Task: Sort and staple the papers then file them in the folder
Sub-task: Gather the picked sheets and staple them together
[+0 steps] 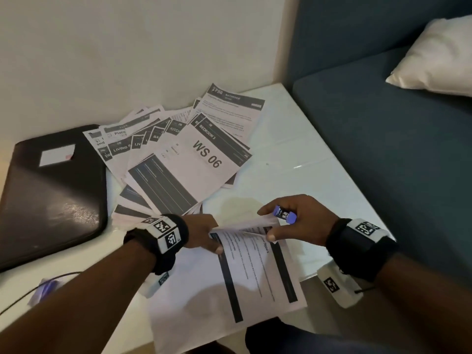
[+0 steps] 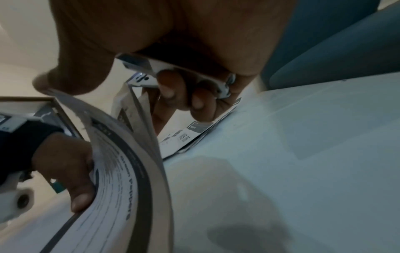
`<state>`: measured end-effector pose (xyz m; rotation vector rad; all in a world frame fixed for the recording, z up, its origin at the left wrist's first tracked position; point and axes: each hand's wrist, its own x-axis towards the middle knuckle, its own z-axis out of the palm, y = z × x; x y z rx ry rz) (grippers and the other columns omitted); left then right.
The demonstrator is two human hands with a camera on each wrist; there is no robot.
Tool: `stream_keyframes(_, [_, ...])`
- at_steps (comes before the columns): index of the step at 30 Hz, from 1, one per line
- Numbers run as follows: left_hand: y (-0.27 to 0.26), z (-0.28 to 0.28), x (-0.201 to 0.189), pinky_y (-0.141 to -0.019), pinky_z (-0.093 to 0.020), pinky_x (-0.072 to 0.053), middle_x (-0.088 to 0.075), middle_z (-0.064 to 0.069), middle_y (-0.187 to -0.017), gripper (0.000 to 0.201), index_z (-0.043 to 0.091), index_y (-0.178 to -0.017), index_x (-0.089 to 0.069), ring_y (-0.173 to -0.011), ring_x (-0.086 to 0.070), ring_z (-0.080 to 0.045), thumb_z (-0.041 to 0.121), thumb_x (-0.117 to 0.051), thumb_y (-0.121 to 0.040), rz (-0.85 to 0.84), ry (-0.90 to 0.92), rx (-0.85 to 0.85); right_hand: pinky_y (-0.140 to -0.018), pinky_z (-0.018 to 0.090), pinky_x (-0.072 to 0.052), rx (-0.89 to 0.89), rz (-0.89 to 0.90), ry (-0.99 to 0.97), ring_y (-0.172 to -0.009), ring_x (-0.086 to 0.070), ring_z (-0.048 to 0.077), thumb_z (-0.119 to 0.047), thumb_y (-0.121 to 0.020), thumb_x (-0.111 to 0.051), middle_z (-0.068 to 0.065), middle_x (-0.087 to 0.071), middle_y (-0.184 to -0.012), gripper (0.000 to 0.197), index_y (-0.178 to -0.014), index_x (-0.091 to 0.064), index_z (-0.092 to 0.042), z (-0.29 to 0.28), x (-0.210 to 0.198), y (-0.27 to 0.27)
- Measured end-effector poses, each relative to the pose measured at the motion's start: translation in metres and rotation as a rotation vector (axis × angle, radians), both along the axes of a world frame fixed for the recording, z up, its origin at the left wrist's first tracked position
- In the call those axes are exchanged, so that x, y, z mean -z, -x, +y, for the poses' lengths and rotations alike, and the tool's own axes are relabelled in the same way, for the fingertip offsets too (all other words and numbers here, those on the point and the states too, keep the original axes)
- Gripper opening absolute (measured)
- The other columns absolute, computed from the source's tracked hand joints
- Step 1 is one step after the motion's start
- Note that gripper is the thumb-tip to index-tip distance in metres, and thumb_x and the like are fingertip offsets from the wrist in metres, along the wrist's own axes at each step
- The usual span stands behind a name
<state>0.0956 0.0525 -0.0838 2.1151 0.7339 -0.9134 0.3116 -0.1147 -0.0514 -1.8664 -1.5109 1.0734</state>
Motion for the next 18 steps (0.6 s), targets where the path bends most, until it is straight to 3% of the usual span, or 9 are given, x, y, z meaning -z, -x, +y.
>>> stream_keyframes(4, [0.000,0.004,0.011,-0.094,-0.041,-0.051,-0.070,-0.011,-0.109,0.064,0.007,-0.118,-0.065,-0.104,-0.064,-0.031,0.054,-0.075,-0.075,0.018,-0.004,0.018,-0.086,0.013,-0.051,-0.013,0.021,0.005,-0.100,-0.062,-0.002,-0.039,-0.066,-0.088,-0.021,-0.068,-0.106,0.050,-0.111,-0.067,-0.035,-0.003,0.009,0.002])
stream_keyframes(7, [0.002,0.008,0.018,-0.095,-0.043,-0.052,-0.072,-0.005,-0.110,0.078,0.015,-0.120,-0.067,-0.102,-0.066,-0.026,0.066,-0.069,-0.061,0.013,0.022,0.014,-0.078,0.014,-0.051,-0.011,-0.055,0.000,-0.090,-0.063,0.001,-0.033,-0.071,-0.086,-0.019,-0.069,-0.097,0.038,-0.103,-0.066,-0.033,-0.002,0.019,0.003])
stream_keyframes(10, [0.000,0.008,0.013,-0.098,-0.035,-0.050,-0.070,0.000,-0.115,0.052,0.017,-0.122,-0.066,-0.103,-0.065,-0.021,0.048,-0.074,-0.081,0.014,0.023,0.018,-0.069,0.022,-0.046,0.084,-0.136,-0.047,-0.076,-0.060,0.007,-0.020,-0.081,-0.077,-0.010,-0.068,-0.081,0.015,-0.084,-0.065,-0.028,0.004,0.026,0.005])
stream_keyframes(13, [-0.005,0.006,0.011,-0.092,-0.030,-0.049,-0.070,0.002,-0.112,0.035,0.018,-0.118,-0.068,-0.101,-0.064,-0.020,0.035,-0.072,-0.088,-0.050,-0.041,0.028,-0.067,0.026,-0.048,0.161,-0.110,-0.029,-0.074,-0.060,0.012,-0.017,-0.083,-0.074,-0.006,-0.066,-0.075,0.006,-0.081,-0.068,-0.018,0.007,0.029,0.005])
stream_keyframes(16, [-0.017,-0.001,0.008,-0.082,-0.030,-0.048,-0.068,0.006,-0.100,0.018,0.023,-0.102,-0.067,-0.093,-0.062,-0.016,0.037,-0.068,-0.090,-0.212,-0.111,0.008,-0.068,0.035,-0.048,0.221,-0.087,0.003,-0.070,-0.058,0.022,-0.015,-0.080,-0.076,0.003,-0.064,-0.069,0.012,-0.074,-0.067,-0.009,0.008,0.035,0.001])
stream_keyframes(18, [-0.031,-0.012,0.007,-0.073,-0.028,-0.041,-0.062,0.011,-0.089,0.019,0.025,-0.099,-0.065,-0.082,-0.056,-0.009,0.042,-0.060,-0.094,-0.370,-0.141,-0.131,-0.064,0.039,-0.047,0.253,-0.046,0.026,-0.063,-0.051,0.023,-0.013,-0.078,-0.076,0.009,-0.058,-0.063,0.022,-0.064,-0.060,-0.007,0.011,0.040,-0.001])
